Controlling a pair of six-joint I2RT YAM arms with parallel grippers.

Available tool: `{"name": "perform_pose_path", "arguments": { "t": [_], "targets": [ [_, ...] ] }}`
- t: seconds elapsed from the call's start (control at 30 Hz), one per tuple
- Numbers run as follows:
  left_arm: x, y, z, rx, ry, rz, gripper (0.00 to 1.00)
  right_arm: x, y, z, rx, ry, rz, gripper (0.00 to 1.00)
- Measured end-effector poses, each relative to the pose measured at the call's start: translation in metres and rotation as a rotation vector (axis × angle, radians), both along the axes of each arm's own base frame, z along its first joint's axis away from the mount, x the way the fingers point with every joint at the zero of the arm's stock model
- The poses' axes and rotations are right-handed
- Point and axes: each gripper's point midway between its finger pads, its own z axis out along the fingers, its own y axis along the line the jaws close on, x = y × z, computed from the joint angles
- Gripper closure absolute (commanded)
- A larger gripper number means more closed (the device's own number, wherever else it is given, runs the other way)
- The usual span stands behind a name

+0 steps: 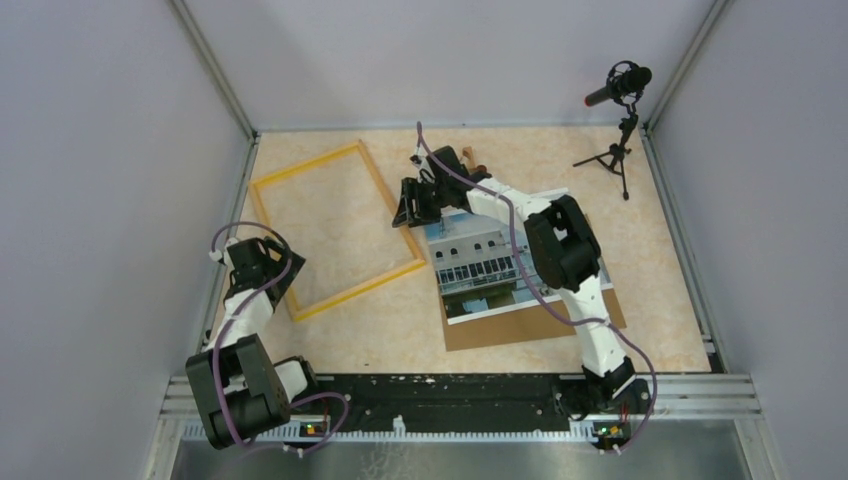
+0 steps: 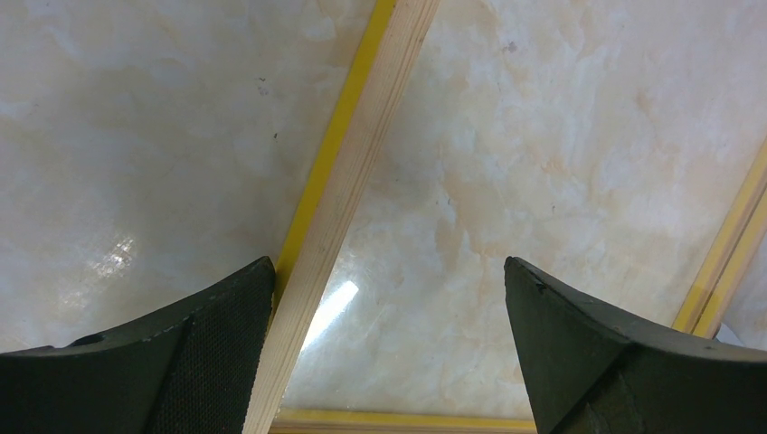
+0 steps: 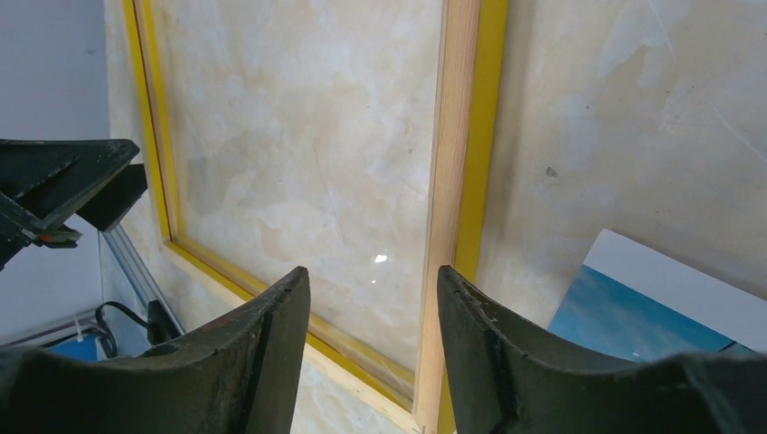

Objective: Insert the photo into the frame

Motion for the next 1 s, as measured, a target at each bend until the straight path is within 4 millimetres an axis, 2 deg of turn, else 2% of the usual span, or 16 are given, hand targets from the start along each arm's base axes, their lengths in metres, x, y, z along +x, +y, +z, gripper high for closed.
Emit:
{"name": "perform_pose_path", "arguments": {
  "t": [0.2,0.43,0.93,1.0],
  "targets": [
    [0.0,0.0,0.0,-0.001,0.0,0.0,0.02,-0.003,0.001,-0.011,-0.003,0.025,0.007,0.5],
    [0.0,-0.001,-0.002,-0.006,0.008,-0.002,0.02,-0.004,0.011,-0.012,0.038,0.028,0.025,0.5],
    [-0.004,0.012,-0.005,0.036,0.027,0.03,0.02,-0.003,0.03,-0.001,0.278,0.157,-0.006,0.51],
    [-0.002,0.005,-0.004,0.008,0.015,0.012,0.02,-0.011,0.037,0.006,0.321,0.19,0.025,0.51]
  ]
}}
